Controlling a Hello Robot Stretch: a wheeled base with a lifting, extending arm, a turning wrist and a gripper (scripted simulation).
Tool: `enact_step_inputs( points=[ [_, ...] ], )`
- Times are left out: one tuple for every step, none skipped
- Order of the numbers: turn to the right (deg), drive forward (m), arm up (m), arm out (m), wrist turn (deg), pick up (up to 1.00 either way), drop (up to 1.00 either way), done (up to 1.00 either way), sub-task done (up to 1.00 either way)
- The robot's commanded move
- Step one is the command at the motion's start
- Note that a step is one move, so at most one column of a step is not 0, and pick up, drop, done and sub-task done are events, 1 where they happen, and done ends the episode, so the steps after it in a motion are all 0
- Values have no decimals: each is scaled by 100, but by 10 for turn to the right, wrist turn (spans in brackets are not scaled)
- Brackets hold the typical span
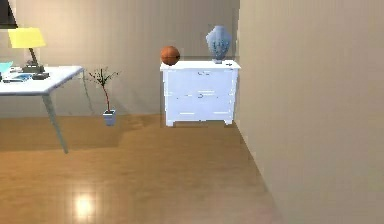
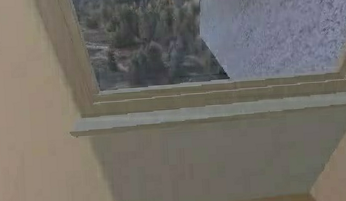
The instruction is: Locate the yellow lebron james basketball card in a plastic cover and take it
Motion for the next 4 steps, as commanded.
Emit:
enact_step_inputs(
  points=[
    [-390,0,0,0,0,0,0,0,0],
    [0,100,0,0,0,0,0,0,0],
    [-60,0,0,0,0,0,0,0,0],
    [0,30,0,0,0,0,0,0,0]
  ],
)
